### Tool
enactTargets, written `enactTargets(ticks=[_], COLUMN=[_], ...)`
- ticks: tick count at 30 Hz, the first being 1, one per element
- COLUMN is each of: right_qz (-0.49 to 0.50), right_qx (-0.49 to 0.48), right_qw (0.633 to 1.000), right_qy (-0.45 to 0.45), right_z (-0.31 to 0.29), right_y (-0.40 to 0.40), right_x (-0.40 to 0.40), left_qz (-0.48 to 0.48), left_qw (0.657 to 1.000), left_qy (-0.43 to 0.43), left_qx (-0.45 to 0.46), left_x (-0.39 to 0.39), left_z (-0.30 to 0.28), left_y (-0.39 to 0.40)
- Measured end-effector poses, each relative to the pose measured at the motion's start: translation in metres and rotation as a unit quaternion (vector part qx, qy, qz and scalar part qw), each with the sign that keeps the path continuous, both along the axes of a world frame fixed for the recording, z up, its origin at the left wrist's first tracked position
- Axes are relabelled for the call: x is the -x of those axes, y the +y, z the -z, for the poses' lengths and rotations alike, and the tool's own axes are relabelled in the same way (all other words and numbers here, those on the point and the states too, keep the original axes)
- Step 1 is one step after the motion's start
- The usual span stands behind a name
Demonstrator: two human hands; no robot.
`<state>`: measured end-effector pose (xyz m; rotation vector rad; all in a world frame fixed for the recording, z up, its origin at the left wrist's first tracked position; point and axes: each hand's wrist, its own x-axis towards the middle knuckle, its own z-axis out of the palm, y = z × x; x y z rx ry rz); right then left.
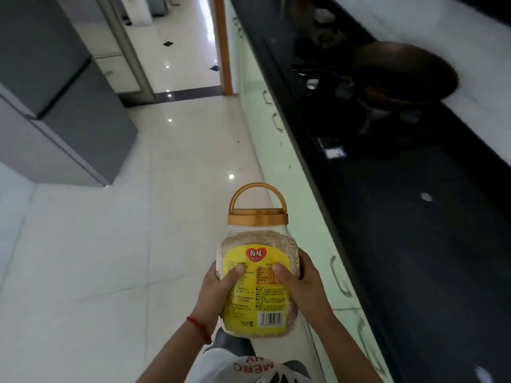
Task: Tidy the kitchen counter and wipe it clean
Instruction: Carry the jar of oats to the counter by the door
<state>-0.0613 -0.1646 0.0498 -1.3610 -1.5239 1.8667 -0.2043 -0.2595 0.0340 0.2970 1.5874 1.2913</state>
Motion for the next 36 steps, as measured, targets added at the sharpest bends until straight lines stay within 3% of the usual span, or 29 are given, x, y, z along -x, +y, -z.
enactTargets(ticks=[13,22,29,36], right_qz=[-0.100,-0.155,-0.227,-0.235], right_qx=[-0.026,-0.034,-0.031,-0.003], right_qw=[0.994,0.987,0.973,0.972], right_qy=[-0.023,-0.014,0.016,0.024], right_z=[0.004,0.027,0.007,0.018], right_y=[0.100,0.236,0.350,0.429], right_x=[0.234,0.361,0.483,0.592], left_qz=[-0.078,-0.132,-0.178,-0.189], left_qw=[0.997,0.991,0.983,0.981], left_qy=[0.018,0.024,0.044,0.050], left_qx=[0.001,0.003,-0.014,-0.010], left_x=[0.222,0.330,0.435,0.543], left_z=[0.002,0.009,-0.013,-0.003], left_y=[0.076,0.197,0.291,0.371])
